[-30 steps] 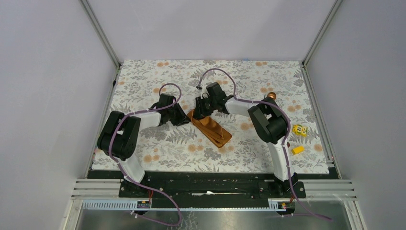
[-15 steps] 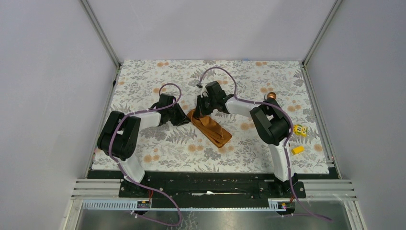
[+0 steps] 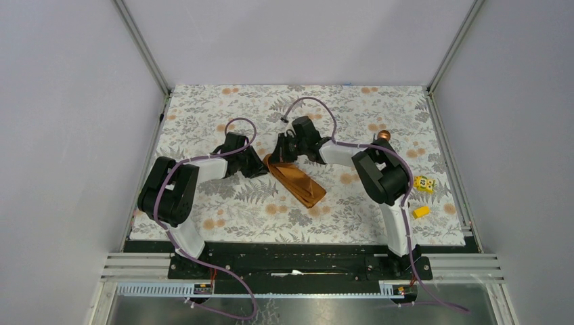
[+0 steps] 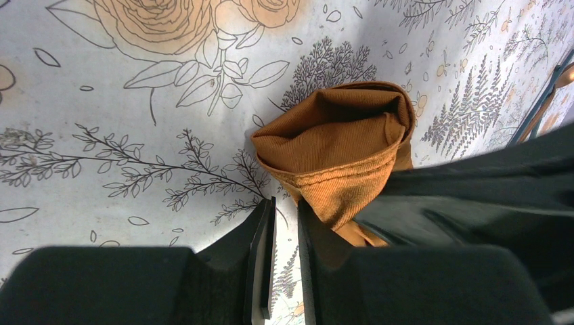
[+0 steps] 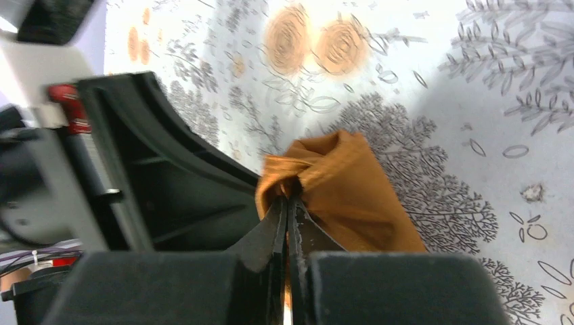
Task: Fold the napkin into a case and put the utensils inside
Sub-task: Grasp the top corner of the smaller rectangle folded napkin from the folded napkin, then pick up the smaller rectangle-folded napkin from the center of the board, then turn over the smaller rectangle-folded napkin at the center of the board.
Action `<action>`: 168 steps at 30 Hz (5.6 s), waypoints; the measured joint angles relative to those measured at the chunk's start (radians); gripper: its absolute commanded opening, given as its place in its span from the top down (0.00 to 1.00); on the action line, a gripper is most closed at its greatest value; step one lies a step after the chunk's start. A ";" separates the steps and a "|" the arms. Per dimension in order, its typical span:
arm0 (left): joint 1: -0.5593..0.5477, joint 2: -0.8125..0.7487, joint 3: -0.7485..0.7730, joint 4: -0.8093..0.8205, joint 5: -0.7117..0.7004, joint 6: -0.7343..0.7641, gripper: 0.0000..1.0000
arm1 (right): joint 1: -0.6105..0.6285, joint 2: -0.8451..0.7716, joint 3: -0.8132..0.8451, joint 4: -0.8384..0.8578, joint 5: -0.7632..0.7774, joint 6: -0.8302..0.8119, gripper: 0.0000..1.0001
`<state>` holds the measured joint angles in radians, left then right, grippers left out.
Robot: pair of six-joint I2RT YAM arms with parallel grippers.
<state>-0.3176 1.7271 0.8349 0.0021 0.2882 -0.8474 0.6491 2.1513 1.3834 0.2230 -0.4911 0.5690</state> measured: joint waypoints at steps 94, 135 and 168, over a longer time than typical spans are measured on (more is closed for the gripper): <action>0.024 0.140 0.131 0.063 0.082 0.007 1.00 | 0.034 -0.323 -0.395 -0.214 0.085 -0.299 0.71; 0.024 0.114 0.117 0.035 0.068 0.021 1.00 | 0.283 -0.237 -0.177 -0.475 0.656 -0.608 0.64; 0.180 -0.449 0.282 -0.486 0.072 0.197 0.50 | -0.035 -0.053 -0.595 0.739 -0.304 0.677 0.93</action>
<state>-0.1379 1.2781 1.1172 -0.4839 0.3607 -0.6506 0.6136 2.0983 0.7883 0.9615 -0.7948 1.2461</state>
